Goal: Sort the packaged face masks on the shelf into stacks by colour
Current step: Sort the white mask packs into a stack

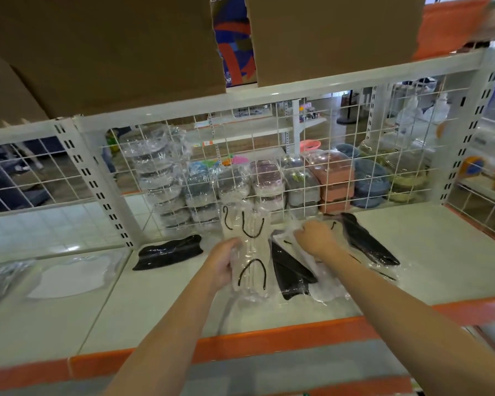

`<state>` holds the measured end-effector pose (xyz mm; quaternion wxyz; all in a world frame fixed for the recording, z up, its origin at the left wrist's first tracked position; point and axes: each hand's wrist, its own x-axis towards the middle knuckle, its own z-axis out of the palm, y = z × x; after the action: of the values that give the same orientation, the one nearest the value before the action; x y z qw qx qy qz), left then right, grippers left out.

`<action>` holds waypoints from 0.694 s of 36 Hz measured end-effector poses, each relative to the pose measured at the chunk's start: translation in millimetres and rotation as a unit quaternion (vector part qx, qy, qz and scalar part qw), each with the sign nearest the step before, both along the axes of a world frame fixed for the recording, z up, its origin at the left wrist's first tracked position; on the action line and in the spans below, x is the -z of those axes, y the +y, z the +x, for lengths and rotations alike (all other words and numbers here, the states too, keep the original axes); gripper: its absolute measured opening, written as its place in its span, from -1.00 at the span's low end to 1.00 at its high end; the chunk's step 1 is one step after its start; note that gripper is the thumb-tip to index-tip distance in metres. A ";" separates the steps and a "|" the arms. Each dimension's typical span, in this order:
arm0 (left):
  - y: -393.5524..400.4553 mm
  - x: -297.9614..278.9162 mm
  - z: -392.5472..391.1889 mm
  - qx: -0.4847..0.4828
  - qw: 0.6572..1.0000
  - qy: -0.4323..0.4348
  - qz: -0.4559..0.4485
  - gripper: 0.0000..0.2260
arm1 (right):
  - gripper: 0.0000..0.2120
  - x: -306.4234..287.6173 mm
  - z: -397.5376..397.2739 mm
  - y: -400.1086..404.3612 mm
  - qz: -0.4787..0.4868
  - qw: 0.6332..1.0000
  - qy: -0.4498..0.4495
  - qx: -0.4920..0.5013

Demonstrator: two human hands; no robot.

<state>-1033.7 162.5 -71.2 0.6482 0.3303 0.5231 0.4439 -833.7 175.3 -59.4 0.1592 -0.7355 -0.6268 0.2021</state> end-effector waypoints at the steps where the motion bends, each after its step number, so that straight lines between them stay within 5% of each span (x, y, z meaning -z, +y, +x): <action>1: -1.2 -0.8 4.5 0.025 1.000 -0.012 0.008 -0.79 | -0.71 -5.4 -4.6 0.0 0.001 0.992 0.123 0.004; 2: -1.4 -0.9 8.6 0.056 0.998 -0.019 0.019 -0.71 | -0.74 -12.8 -11.7 -3.7 -0.024 0.960 0.277 0.013; 4: -3.4 -1.7 15.1 0.105 0.993 0.001 0.047 -0.62 | -0.73 -24.2 -23.0 -11.7 -0.115 0.831 0.544 -0.011; 5: -3.5 -0.6 16.6 0.113 0.992 0.014 0.059 -0.63 | -0.68 -23.9 -25.9 -12.4 -0.152 0.782 0.603 -0.039; 7: -2.0 0.5 18.0 0.104 0.991 0.028 0.074 -0.74 | -0.55 -25.5 -28.5 -14.8 -0.176 0.761 0.621 -0.071; 8: -1.7 -0.5 18.1 0.092 0.992 0.038 0.074 -0.77 | -0.54 -26.9 -28.5 -15.1 -0.162 0.771 0.612 -0.066; 10: 0.0 -0.6 15.5 0.066 0.994 0.065 0.065 -0.71 | -0.63 -24.7 -24.8 -12.4 -0.088 0.856 0.507 -0.038; 12: 0.8 -1.4 10.4 0.035 0.996 0.070 0.050 -0.71 | -0.69 -12.1 -10.6 -6.7 -0.018 0.976 0.211 -0.043; 15: 3.6 -0.8 -0.8 0.005 0.997 0.075 0.034 -0.76 | -0.43 34.2 26.8 4.0 -0.072 0.991 -0.115 -0.022; 17: 4.9 -0.2 -8.0 -0.011 0.995 0.094 0.036 -0.86 | -0.21 71.4 48.2 18.4 -0.109 0.983 -0.149 0.001; 19: 2.7 -3.9 -11.2 -0.018 0.995 0.091 0.042 -0.84 | -0.20 69.3 50.7 13.6 -0.106 0.984 -0.143 0.001; 25: 1.4 -2.0 -10.9 -0.036 0.993 0.107 0.026 -0.81 | -0.61 40.1 38.7 -4.6 -0.046 0.991 -0.128 -0.006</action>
<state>-1044.6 163.9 -69.2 0.5636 0.3736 0.5891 0.4424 -795.0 170.7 -99.5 0.0420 -0.7579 -0.6367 0.1356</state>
